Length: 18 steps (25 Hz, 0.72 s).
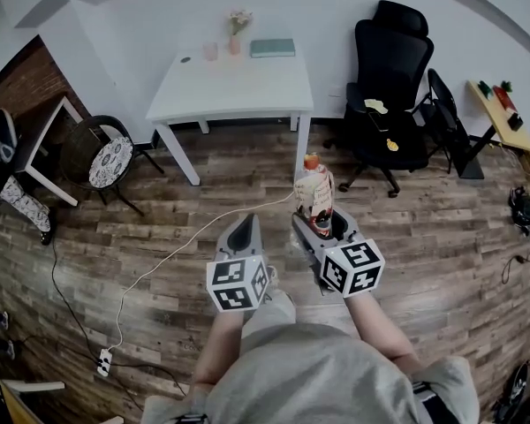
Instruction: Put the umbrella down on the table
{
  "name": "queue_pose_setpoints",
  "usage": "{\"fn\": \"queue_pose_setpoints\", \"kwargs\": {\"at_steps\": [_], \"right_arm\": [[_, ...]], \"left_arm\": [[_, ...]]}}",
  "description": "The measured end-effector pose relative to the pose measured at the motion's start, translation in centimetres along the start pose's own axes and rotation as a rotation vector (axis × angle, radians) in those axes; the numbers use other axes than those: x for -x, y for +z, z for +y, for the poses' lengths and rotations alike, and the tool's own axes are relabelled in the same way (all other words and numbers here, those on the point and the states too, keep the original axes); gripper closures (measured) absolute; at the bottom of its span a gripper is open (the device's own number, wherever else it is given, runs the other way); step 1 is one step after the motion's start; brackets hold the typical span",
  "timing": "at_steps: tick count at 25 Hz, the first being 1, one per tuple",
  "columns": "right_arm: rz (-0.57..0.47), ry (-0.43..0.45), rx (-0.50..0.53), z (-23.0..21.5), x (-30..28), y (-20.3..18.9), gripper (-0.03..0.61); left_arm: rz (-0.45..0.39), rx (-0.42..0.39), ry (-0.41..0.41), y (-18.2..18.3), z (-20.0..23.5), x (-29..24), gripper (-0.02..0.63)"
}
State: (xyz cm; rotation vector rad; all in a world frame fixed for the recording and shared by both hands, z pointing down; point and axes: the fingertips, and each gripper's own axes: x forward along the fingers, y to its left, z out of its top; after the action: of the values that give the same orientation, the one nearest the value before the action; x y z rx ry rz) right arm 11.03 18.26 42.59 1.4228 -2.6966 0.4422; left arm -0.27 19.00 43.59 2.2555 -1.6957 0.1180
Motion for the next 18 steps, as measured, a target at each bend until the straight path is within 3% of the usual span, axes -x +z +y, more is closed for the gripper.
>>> {"fn": "queue_pose_setpoints", "kwargs": {"at_steps": [18], "right_arm": [[-0.003, -0.028, -0.007, -5.3, -17.9, 6.5, 0.308]], "left_arm": [[0.0, 0.007, -0.024, 7.7, 9.9, -15.6, 0.606]]}}
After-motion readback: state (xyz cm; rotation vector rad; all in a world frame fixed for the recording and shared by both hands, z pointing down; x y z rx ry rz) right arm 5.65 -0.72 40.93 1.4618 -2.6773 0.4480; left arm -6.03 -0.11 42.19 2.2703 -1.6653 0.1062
